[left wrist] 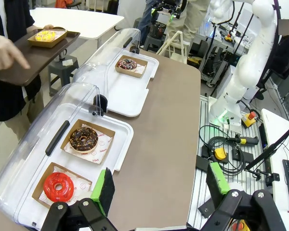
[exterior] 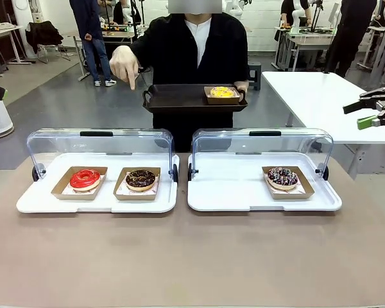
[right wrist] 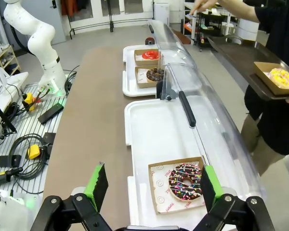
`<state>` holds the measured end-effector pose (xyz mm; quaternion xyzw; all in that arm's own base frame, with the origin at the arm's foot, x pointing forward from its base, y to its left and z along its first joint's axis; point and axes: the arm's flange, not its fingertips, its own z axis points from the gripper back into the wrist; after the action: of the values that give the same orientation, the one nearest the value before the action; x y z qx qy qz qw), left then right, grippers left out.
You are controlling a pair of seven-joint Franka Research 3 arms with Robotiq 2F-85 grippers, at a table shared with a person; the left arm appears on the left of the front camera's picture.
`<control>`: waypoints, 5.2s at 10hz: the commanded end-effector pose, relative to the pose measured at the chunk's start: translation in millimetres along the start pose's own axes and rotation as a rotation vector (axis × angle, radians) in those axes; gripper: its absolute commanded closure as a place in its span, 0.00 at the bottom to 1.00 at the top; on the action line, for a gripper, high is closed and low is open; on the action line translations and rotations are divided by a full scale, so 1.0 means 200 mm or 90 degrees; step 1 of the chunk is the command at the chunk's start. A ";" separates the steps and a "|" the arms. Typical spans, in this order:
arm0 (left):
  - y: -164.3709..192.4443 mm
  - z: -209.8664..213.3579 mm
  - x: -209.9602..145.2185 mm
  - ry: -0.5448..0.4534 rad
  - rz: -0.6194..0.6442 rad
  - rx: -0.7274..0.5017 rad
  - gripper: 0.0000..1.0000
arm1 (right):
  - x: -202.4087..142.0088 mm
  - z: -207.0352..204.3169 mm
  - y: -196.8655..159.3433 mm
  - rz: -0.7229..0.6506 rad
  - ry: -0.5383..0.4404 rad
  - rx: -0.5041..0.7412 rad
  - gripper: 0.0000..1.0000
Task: Provide the desired donut to the person.
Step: Pick up and lift the Paper togo box containing the Donut pointed at by the person.
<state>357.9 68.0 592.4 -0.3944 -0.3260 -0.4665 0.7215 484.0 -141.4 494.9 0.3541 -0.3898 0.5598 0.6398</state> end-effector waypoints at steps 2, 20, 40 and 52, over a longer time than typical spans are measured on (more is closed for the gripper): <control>0.00 0.00 0.00 -0.008 -0.012 -0.002 0.00 | 0.01 0.00 0.01 0.001 -0.003 0.002 0.00; 0.00 0.00 0.00 0.000 0.000 0.000 0.00 | 0.01 0.00 0.01 0.001 -0.003 0.002 0.00; 0.46 -1.67 0.22 0.604 -0.248 0.087 0.00 | 0.01 0.00 0.01 0.001 -0.003 0.002 0.00; 0.53 -1.82 -0.04 0.663 -0.266 0.118 0.00 | 0.01 0.00 0.01 0.001 -0.003 0.002 0.00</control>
<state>493.4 -220.3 390.3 0.0002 -0.0400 -0.7121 0.7010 483.6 -141.6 495.8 0.3533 -0.3899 0.5602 0.6397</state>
